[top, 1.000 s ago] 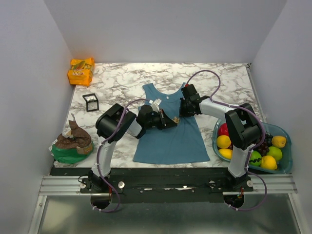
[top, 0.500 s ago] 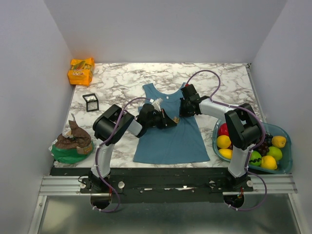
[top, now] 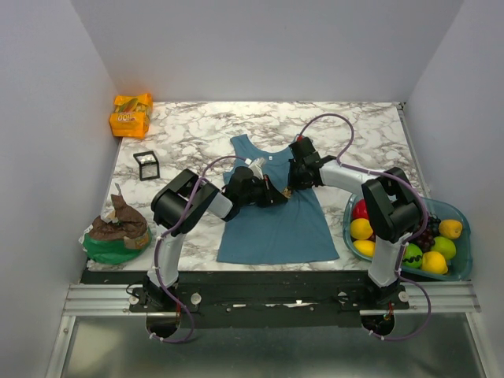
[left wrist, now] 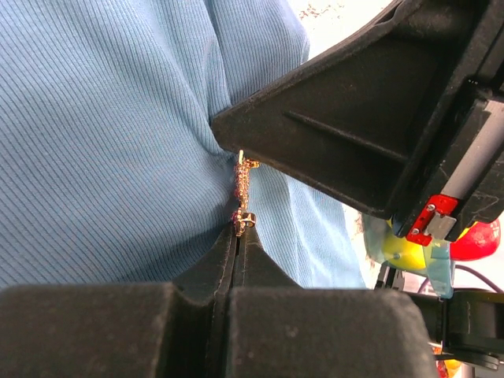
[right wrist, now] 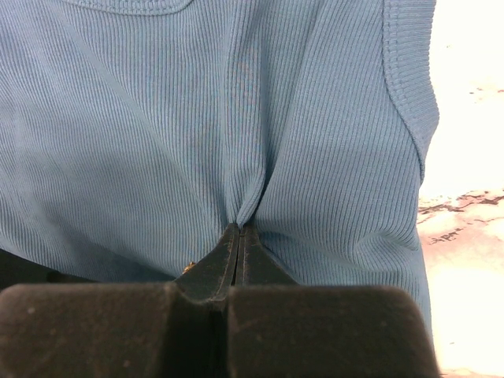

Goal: Pin the brooch onto the clothing

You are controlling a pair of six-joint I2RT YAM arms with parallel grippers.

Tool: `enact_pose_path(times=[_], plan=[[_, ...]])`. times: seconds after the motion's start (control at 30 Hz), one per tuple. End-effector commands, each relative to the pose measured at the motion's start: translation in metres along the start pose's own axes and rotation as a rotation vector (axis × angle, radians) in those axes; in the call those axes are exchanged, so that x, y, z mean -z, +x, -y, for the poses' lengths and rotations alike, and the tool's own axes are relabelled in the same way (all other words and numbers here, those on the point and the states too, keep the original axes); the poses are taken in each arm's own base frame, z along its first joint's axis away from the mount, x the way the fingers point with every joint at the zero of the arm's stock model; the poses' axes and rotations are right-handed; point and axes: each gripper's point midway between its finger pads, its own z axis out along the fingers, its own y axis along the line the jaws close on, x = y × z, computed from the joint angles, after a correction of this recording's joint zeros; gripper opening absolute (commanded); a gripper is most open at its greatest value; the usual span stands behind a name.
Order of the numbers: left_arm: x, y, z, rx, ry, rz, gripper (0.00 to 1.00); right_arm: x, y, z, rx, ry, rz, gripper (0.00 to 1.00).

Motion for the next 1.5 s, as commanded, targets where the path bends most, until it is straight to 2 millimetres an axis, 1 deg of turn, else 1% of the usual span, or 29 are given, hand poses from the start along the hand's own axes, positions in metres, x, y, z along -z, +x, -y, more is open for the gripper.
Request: enact_pose_path(times=[0.0,0.13,0.17,0.2,0.23,0.27,0.3,0.33,0.4,0.43,0.5,0.53,0.57,0.6,0.63,0.7,0.73,0.77,0.83,0.87,0.9,0.97,1.0,1.1,1.17,1.4,1.43,1.47], plan=[[-0.004,0.03,-0.039,0.026,-0.144,-0.058,0.0,0.002,0.004,-0.015,-0.011,-0.027,-0.009,0.01],[0.003,0.034,-0.037,0.014,-0.135,-0.058,0.0,0.006,0.001,-0.013,-0.007,-0.019,0.003,0.01],[0.005,0.032,-0.034,0.007,-0.127,-0.052,0.0,0.008,-0.001,-0.015,-0.004,-0.025,0.007,0.07],[0.007,0.032,-0.033,-0.002,-0.117,-0.05,0.0,0.012,-0.004,-0.017,-0.001,-0.035,0.014,0.11],[0.008,0.033,-0.027,-0.01,-0.079,-0.049,0.0,0.016,-0.006,-0.018,0.007,-0.041,0.019,0.16],[0.009,0.033,-0.023,-0.01,-0.058,-0.048,0.0,0.02,-0.009,-0.02,0.009,-0.048,0.027,0.3],[0.009,0.032,-0.018,-0.01,-0.032,-0.044,0.0,0.024,-0.01,-0.02,0.01,-0.053,0.031,0.36],[0.011,0.03,-0.01,-0.027,0.011,-0.028,0.0,0.034,-0.017,-0.021,0.012,-0.071,0.056,0.38],[0.015,0.029,-0.001,-0.037,0.059,-0.022,0.0,0.044,-0.021,-0.021,0.013,-0.087,0.071,0.45],[0.017,0.027,0.004,-0.048,0.086,-0.008,0.0,0.053,-0.025,-0.017,0.013,-0.092,0.09,0.47],[0.019,0.026,0.011,-0.061,0.115,-0.007,0.0,0.06,-0.027,-0.011,0.007,-0.092,0.104,0.51],[0.02,0.022,0.017,-0.071,0.136,0.004,0.0,0.061,-0.023,-0.006,0.0,-0.104,0.092,0.52],[0.02,0.02,0.019,-0.076,0.148,0.005,0.0,0.069,-0.026,-0.006,-0.001,-0.119,0.108,0.53],[0.02,0.021,0.024,-0.086,0.169,-0.003,0.0,0.071,-0.024,-0.005,0.0,-0.133,0.104,0.54],[0.02,0.018,0.029,-0.098,0.191,0.005,0.0,0.073,-0.025,-0.003,-0.002,-0.141,0.112,0.54],[0.022,0.017,0.035,-0.099,0.218,0.004,0.0,0.075,-0.018,0.001,-0.007,-0.157,0.104,0.55],[0.023,0.014,0.038,-0.103,0.23,0.011,0.0,0.076,-0.018,0.003,-0.01,-0.16,0.11,0.55],[0.023,0.014,0.041,-0.107,0.242,0.014,0.0,0.073,-0.011,0.009,-0.014,-0.151,0.096,0.55],[0.026,0.01,0.044,-0.094,0.251,0.032,0.0,0.071,-0.009,0.014,-0.024,-0.158,0.096,0.55],[0.028,0.007,0.048,-0.096,0.266,0.048,0.0,0.07,-0.007,0.016,-0.03,-0.162,0.091,0.55],[0.029,0.005,0.049,-0.083,0.268,0.056,0.0,0.068,0.0,0.017,-0.033,-0.174,0.074,0.54],[0.029,0.001,0.052,-0.084,0.28,0.068,0.0,0.065,0.002,0.018,-0.04,-0.187,0.074,0.54],[0.029,0.001,0.053,-0.08,0.287,0.068,0.0,0.064,0.008,0.02,-0.042,-0.191,0.064,0.54],[0.029,0.0,0.056,-0.07,0.311,0.068,0.0,0.063,0.009,0.018,-0.054,-0.217,0.064,0.53],[0.028,0.0,0.058,-0.076,0.315,0.066,0.0,0.063,0.009,0.021,-0.075,-0.238,0.071,0.51],[0.028,0.005,0.055,-0.083,0.315,0.042,0.0,0.07,0.005,0.014,-0.107,-0.334,0.084,0.51],[0.028,0.006,0.055,-0.083,0.317,0.039,0.0,0.071,0.001,0.016,-0.118,-0.342,0.094,0.51],[0.026,0.005,0.055,-0.081,0.319,0.038,0.0,0.07,0.003,0.017,-0.124,-0.346,0.091,0.51]])
